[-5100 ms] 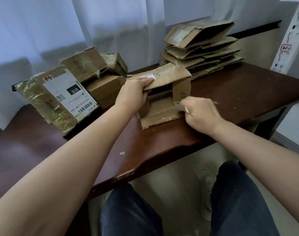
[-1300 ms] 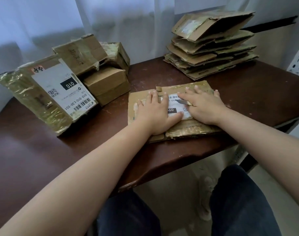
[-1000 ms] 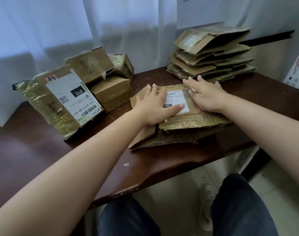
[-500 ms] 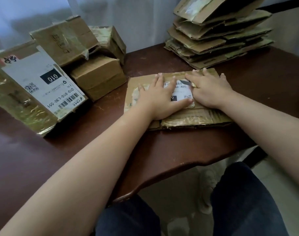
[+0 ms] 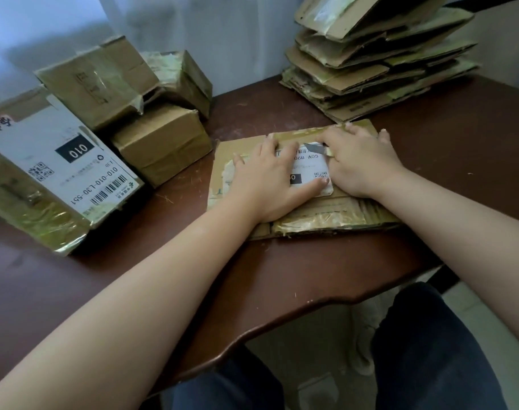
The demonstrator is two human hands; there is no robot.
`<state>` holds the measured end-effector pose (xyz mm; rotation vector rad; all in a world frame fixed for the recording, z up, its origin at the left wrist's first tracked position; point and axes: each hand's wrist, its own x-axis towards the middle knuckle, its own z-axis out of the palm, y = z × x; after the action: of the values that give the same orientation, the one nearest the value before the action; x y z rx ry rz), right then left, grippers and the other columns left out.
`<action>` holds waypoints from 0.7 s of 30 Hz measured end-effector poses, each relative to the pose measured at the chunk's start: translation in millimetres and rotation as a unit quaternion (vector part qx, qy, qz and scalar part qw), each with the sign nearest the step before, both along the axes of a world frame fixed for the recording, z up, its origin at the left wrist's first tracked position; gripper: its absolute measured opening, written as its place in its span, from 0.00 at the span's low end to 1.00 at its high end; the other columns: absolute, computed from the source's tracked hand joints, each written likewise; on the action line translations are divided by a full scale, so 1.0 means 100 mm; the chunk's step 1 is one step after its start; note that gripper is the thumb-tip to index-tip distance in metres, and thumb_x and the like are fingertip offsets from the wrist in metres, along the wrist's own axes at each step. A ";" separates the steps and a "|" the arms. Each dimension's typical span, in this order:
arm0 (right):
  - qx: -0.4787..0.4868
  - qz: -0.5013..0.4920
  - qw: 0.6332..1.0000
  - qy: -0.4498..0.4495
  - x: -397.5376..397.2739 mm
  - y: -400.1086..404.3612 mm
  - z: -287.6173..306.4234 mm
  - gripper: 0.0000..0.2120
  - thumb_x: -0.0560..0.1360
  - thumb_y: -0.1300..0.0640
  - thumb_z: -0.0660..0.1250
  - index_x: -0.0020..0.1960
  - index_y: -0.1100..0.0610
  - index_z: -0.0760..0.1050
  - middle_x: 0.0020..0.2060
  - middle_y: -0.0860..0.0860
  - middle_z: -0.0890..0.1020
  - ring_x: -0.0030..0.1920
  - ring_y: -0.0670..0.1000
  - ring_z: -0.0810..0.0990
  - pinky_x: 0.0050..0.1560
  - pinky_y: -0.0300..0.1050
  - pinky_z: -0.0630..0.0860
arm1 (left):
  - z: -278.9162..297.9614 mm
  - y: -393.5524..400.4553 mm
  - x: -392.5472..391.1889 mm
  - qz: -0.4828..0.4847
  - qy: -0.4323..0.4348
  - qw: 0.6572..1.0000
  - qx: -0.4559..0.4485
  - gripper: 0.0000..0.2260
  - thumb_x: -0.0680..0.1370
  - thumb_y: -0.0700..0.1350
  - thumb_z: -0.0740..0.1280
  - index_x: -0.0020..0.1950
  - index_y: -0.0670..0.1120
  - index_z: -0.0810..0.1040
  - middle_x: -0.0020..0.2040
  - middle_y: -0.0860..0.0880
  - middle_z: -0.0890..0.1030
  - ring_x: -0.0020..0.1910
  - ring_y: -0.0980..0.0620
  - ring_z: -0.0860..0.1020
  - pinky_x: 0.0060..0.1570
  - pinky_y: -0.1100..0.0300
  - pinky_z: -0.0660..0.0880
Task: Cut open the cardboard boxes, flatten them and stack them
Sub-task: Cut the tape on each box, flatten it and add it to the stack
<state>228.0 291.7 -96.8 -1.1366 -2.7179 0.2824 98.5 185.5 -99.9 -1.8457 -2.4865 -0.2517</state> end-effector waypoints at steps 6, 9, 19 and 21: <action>0.055 -0.013 0.985 0.161 0.17 -0.17 0.12 0.21 0.76 0.53 0.52 0.63 0.58 0.73 0.58 0.57 0.79 0.66 0.59 0.70 0.69 0.56 0.60 | 0.10 -0.10 0.06 -0.004 0.043 0.999 0.014 0.35 0.76 0.69 0.49 0.79 0.54 0.52 0.79 0.44 0.52 0.78 0.46 0.47 0.72 0.36 0.48; 0.064 -0.014 0.983 0.169 0.25 -0.23 0.28 0.17 0.78 0.59 0.57 0.66 0.58 0.71 0.61 0.56 0.77 0.66 0.58 0.67 0.62 0.53 0.66 | 0.31 -0.18 0.07 -0.001 0.086 0.993 0.085 0.33 0.77 0.68 0.48 0.78 0.53 0.57 0.78 0.45 0.57 0.78 0.45 0.51 0.73 0.37 0.50; 0.063 -0.179 0.982 0.005 0.41 -0.30 0.63 0.30 0.77 0.36 0.56 0.67 0.59 0.68 0.64 0.61 0.71 0.63 0.61 0.71 0.52 0.52 0.70 | 0.59 -0.54 -0.26 0.183 -0.199 0.963 -0.005 0.48 0.70 0.72 0.62 0.78 0.42 0.51 0.76 0.40 0.60 0.73 0.41 0.63 0.67 0.49 0.67; 0.031 -0.197 0.979 -0.039 0.44 -0.30 0.53 0.37 0.74 0.30 0.55 0.66 0.60 0.68 0.62 0.60 0.73 0.61 0.61 0.73 0.48 0.51 0.70 | 0.52 -0.59 -0.24 0.190 -0.248 0.950 -0.025 0.52 0.68 0.74 0.63 0.79 0.42 0.50 0.76 0.41 0.62 0.72 0.42 0.65 0.67 0.50 0.68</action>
<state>271.7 261.9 -43.5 -1.6570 -2.4671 0.0957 74.2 126.1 -47.5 -1.4001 -3.1336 -0.7166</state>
